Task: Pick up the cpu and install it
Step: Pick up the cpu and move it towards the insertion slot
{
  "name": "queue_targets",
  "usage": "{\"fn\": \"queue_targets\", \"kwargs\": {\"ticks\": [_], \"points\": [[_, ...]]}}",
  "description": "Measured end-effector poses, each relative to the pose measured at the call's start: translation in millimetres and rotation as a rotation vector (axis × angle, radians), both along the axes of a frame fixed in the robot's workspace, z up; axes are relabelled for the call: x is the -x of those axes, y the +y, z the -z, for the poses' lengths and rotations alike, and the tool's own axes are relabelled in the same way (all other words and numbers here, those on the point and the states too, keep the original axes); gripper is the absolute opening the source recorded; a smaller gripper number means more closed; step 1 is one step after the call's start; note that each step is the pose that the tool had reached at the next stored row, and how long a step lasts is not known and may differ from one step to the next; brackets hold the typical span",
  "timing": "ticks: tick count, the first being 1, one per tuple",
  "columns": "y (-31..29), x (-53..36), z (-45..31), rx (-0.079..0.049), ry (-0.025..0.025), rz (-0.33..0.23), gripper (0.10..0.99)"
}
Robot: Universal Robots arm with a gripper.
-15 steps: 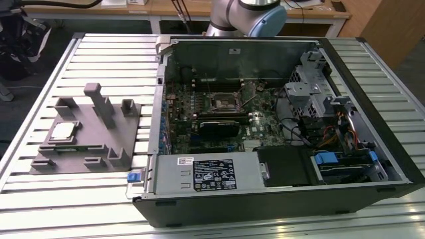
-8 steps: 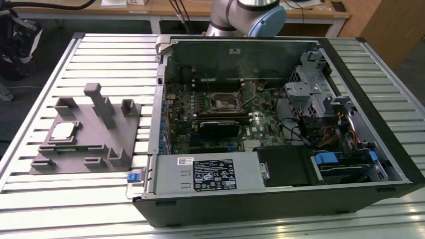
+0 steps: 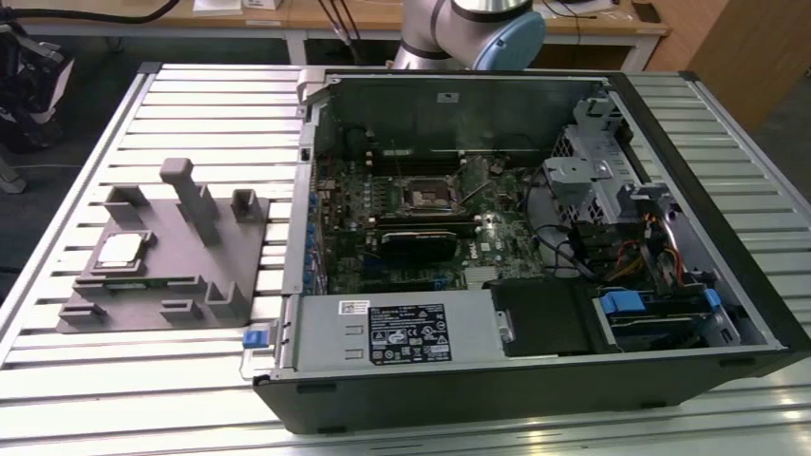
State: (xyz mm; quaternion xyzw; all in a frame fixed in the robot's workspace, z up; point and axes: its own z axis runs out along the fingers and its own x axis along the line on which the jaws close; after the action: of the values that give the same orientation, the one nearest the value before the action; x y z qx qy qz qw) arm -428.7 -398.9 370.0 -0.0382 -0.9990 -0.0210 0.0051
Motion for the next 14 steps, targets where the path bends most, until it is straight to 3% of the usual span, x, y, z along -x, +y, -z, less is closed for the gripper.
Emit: {"fn": "queue_targets", "kwargs": {"ticks": [14], "points": [[-1.1, 0.0, 6.3, 0.000, -0.0002, 0.000, 0.106]]}}
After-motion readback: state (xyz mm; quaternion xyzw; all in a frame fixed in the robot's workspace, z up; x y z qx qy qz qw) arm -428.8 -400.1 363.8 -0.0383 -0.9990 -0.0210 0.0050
